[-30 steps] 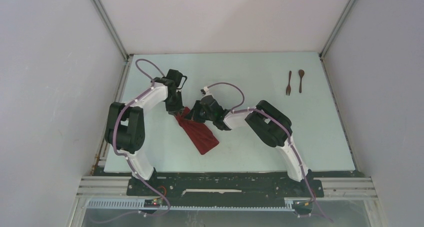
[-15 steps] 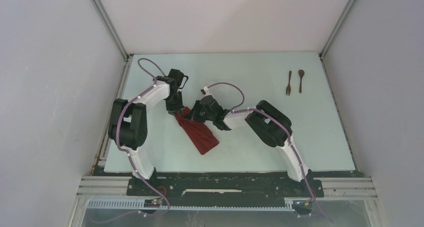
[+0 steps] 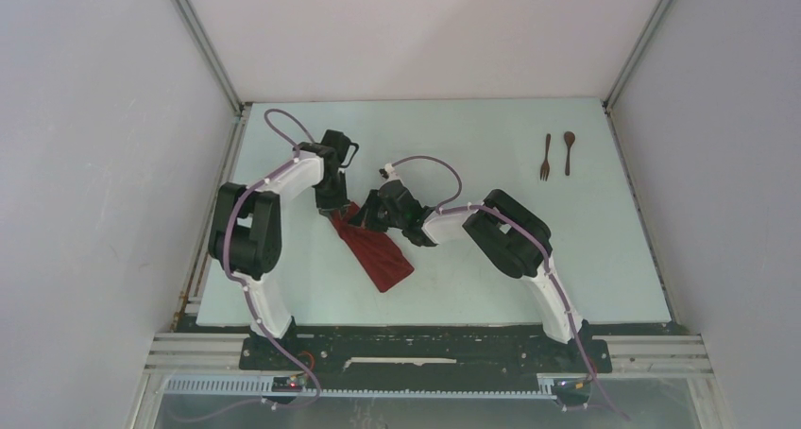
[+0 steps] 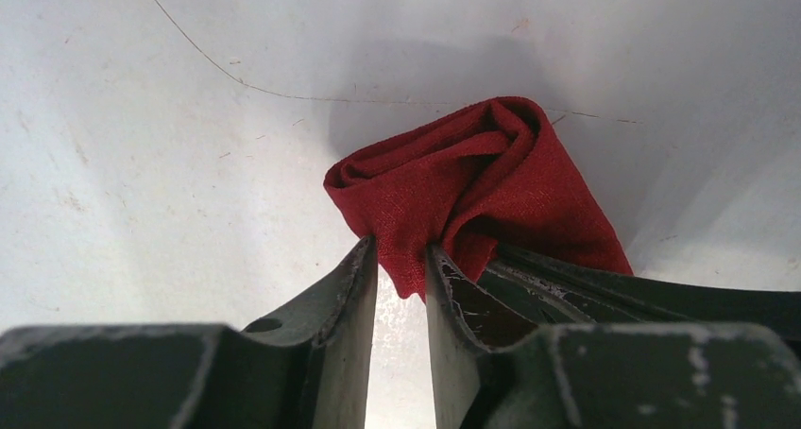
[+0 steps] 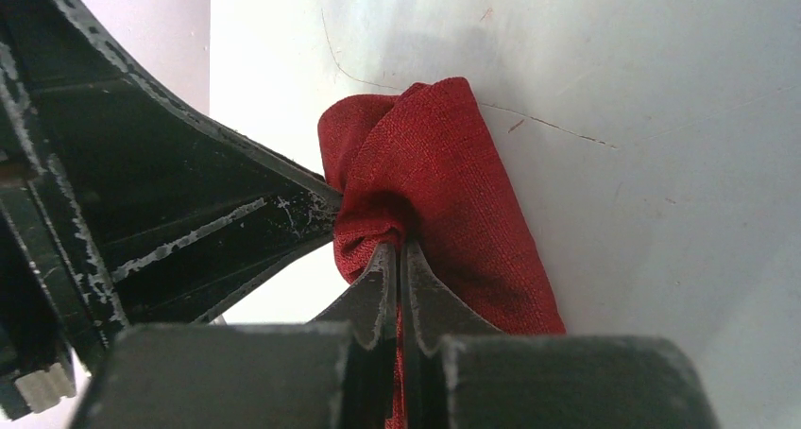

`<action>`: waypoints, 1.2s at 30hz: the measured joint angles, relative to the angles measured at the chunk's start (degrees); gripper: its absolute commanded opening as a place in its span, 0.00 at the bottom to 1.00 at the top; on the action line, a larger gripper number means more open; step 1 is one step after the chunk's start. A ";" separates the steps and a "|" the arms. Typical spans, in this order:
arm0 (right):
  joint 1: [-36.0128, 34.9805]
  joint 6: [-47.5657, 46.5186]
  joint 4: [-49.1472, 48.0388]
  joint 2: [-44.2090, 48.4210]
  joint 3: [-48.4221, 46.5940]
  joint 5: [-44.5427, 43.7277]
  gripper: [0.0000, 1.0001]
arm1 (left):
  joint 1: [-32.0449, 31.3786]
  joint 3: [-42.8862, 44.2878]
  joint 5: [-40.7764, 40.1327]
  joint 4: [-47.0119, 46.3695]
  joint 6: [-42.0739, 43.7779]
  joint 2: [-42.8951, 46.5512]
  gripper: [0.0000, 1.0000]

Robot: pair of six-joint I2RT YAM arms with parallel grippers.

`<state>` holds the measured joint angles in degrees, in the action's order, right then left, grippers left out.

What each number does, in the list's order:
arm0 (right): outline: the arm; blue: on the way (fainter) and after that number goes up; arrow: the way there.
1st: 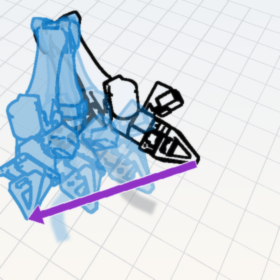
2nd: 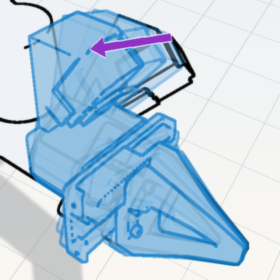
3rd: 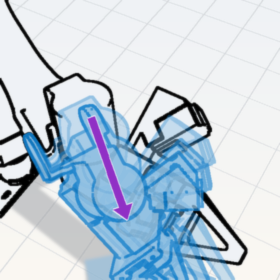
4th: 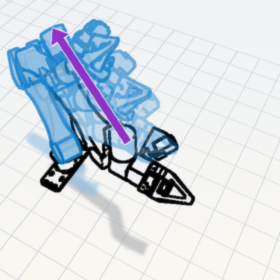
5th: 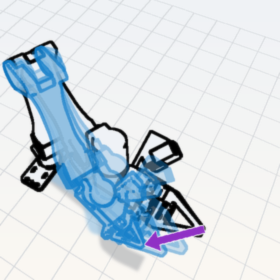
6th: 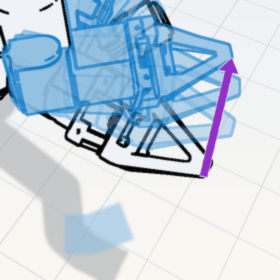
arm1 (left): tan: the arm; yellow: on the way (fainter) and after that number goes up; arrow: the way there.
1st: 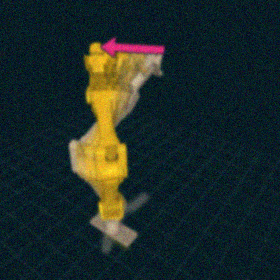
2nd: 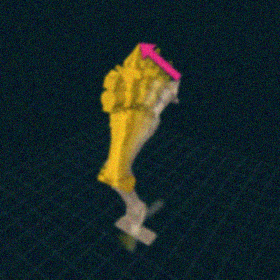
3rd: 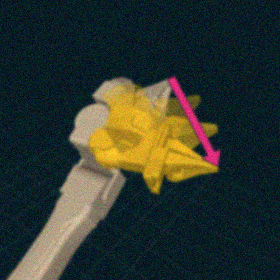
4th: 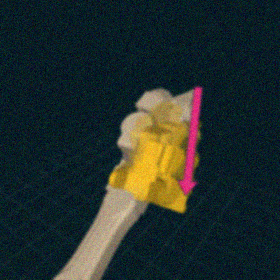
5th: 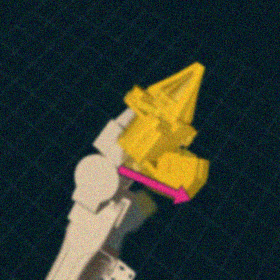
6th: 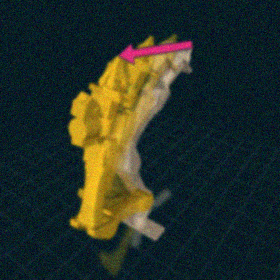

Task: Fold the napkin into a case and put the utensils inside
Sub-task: Place the smaller rectangle folded napkin at the center of the board.

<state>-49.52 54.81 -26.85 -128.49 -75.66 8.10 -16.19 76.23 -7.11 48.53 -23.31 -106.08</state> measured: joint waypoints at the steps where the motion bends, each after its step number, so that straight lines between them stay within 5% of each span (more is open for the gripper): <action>1: 0.00 0.00 0.00 0.00 0.00 0.00 0.00 | -0.04 0.02 -0.13 0.00 0.00 -0.15 0.33; 16: 0.00 -0.02 0.00 0.00 0.00 0.00 0.00 | -0.11 0.02 -0.90 -0.20 0.02 -0.39 0.40; 28: 0.00 -0.02 0.00 0.00 0.00 0.00 0.00 | -0.37 0.02 -1.31 -0.66 0.04 -0.17 0.36; 32: 0.00 -0.02 0.00 0.00 0.00 0.00 0.00 | -0.39 0.02 -1.27 -0.81 0.04 -0.20 0.27; 36: 0.00 -0.11 0.00 0.02 0.00 0.00 0.00 | -0.46 0.02 -1.31 -0.81 0.42 -0.20 0.05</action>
<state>-49.52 54.70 -26.85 -128.46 -75.66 8.10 -16.64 76.25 -8.43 47.72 -22.90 -106.28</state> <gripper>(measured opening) 0.009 0.184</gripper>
